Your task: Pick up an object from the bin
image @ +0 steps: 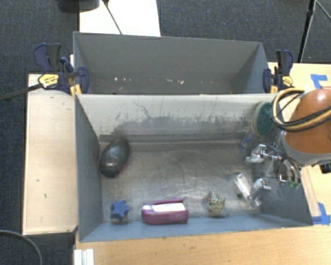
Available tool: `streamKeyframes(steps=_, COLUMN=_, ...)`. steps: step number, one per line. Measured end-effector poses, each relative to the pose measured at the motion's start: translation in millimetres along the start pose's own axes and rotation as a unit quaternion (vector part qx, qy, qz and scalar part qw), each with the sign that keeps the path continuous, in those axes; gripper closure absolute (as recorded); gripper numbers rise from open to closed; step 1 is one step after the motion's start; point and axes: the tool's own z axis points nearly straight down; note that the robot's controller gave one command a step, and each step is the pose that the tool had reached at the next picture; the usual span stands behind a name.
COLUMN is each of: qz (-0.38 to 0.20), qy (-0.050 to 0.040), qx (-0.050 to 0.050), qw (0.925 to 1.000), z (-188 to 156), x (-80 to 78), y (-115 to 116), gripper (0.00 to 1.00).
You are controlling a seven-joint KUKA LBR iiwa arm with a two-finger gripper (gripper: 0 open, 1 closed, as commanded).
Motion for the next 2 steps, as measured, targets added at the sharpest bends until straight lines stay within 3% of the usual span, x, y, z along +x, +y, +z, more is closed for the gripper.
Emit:
streamKeyframes(steps=1, qz=-0.171, qy=-0.0053, qx=-0.001, qw=0.9852, z=33.7, x=15.8, y=-10.1, gripper=0.0)
streamKeyframes(steps=2, qz=-0.334, qy=-0.0066, qx=0.0, qw=0.9425, z=33.0, x=21.3, y=-9.3, gripper=0.0)
